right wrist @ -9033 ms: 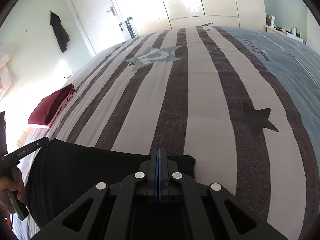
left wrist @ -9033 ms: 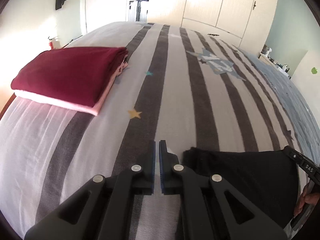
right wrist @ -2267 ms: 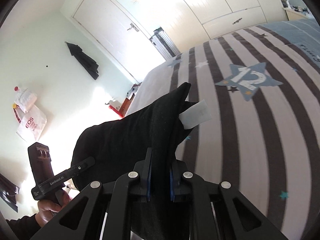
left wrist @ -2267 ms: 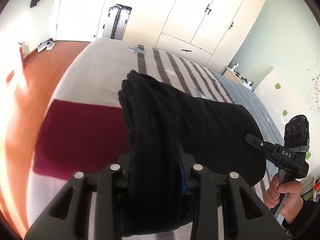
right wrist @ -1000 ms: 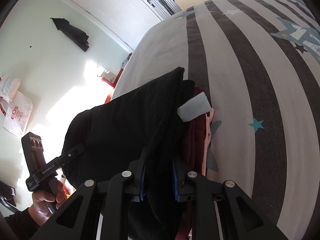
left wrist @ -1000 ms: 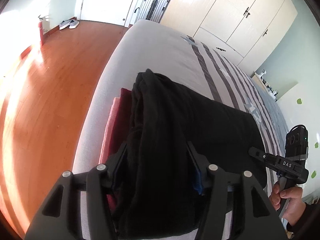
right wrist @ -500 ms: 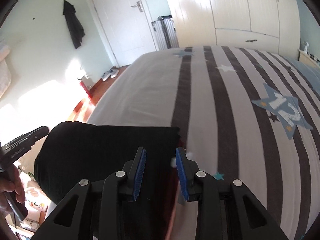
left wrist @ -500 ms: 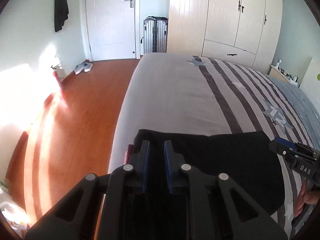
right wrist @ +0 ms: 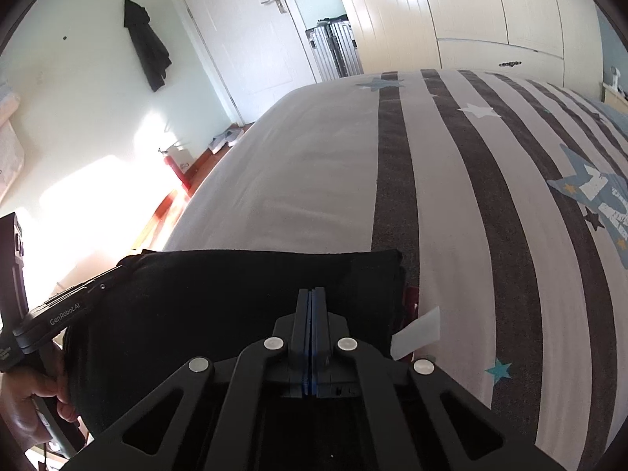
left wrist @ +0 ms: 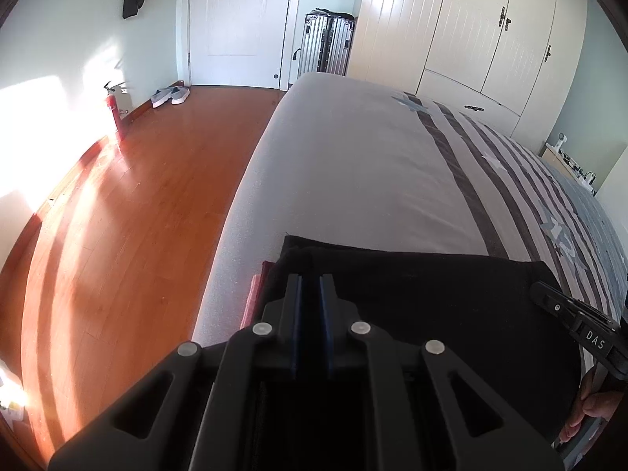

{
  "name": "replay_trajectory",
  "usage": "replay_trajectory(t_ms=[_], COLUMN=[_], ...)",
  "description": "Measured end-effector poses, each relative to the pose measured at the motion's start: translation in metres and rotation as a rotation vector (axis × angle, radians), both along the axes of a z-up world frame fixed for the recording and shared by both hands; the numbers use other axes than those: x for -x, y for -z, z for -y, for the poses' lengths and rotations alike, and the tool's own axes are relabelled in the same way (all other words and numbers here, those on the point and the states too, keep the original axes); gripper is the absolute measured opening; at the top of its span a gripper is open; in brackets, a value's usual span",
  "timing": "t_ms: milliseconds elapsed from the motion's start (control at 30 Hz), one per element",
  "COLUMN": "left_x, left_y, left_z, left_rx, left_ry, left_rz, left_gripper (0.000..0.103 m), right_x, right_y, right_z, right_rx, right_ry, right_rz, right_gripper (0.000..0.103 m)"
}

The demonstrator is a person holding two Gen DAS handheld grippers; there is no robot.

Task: Fold clothes
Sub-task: 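Lower the black T-shirt onto the maroon-and-pink stack with both grippers and align it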

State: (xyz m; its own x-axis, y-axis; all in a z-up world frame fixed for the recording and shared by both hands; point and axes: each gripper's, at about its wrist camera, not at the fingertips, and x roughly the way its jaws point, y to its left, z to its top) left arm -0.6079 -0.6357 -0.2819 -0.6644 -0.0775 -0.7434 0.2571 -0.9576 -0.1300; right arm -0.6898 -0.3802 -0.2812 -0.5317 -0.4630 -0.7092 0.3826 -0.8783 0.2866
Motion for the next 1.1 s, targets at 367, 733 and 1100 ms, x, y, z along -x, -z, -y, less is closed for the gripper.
replay_trajectory(t_ms=[367,733,1100], left_x=[0.004,0.036,-0.044], left_y=[-0.037,-0.011,-0.056], left_z=[0.013,0.008,0.0], left_rx=[0.013,0.044,0.015], left_ry=[-0.002,0.023,0.076], left_rz=[-0.021,0.105,-0.056], left_gripper=[0.006,0.002,0.002], right_x=[0.022,0.028,-0.028], right_y=[-0.031,-0.008,-0.049], right_z=[-0.036,-0.002,-0.028], right_rx=[-0.048,-0.051,-0.016], right_ry=[0.069,0.027,-0.01], right_rz=[-0.036,0.076,-0.083], right_gripper=[0.006,0.0,0.002])
